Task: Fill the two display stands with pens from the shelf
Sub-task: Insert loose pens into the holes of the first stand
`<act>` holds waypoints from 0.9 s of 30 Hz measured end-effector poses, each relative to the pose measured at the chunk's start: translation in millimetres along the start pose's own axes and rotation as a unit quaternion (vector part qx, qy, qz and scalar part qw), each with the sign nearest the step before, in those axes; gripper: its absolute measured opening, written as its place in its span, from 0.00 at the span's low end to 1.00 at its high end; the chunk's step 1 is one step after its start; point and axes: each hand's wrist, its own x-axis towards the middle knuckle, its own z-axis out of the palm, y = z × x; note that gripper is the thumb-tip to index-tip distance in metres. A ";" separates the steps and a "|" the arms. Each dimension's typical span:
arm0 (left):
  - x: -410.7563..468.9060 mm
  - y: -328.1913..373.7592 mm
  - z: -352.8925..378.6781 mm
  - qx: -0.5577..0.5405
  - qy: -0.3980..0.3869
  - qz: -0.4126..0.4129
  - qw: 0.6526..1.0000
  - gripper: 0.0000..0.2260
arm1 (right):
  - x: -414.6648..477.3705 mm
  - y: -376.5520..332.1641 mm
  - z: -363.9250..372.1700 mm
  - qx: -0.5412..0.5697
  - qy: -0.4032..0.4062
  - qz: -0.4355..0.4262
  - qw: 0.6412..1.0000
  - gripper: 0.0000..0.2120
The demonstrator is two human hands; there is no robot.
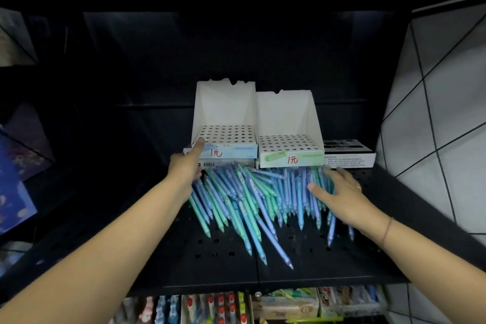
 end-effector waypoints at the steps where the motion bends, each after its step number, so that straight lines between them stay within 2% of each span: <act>1: 4.4 6.5 0.8 -0.035 -0.012 -0.025 0.999 0.26 | -0.5 -0.3 -0.1 -0.006 0.003 -0.008 1.000 0.35; 5: 12.1 21.8 6.5 -0.118 -0.060 -0.083 0.988 0.16 | -3.8 -2.5 1.1 -0.027 0.002 -0.028 0.999 0.35; 8: 14.9 22.8 9.6 -0.136 -0.059 -0.102 0.984 0.12 | -3.6 0.3 2.8 -0.079 0.022 -0.014 0.997 0.35; 12: 9.3 23.7 8.3 -0.158 -0.050 -0.098 0.981 0.10 | -1.1 4.3 0.6 -0.083 0.018 0.041 0.996 0.38; 17: -19.6 24.4 -19.4 -0.209 -0.033 -0.066 0.975 0.10 | 2.8 -1.3 5.2 -0.044 -0.024 0.020 0.999 0.38; 21: -48.5 12.5 -64.4 -0.193 -0.005 -0.043 0.980 0.10 | 7.5 -4.5 10.5 -0.043 -0.020 0.012 0.999 0.38; 25: -75.4 -3.7 -110.2 -0.146 0.019 -0.044 0.988 0.04 | 9.7 -0.6 10.1 -0.072 -0.015 0.020 0.997 0.40; 27: -85.3 -11.5 -127.9 -0.125 0.039 -0.042 0.990 0.05 | 9.5 1.7 8.2 -0.070 -0.015 0.015 0.997 0.40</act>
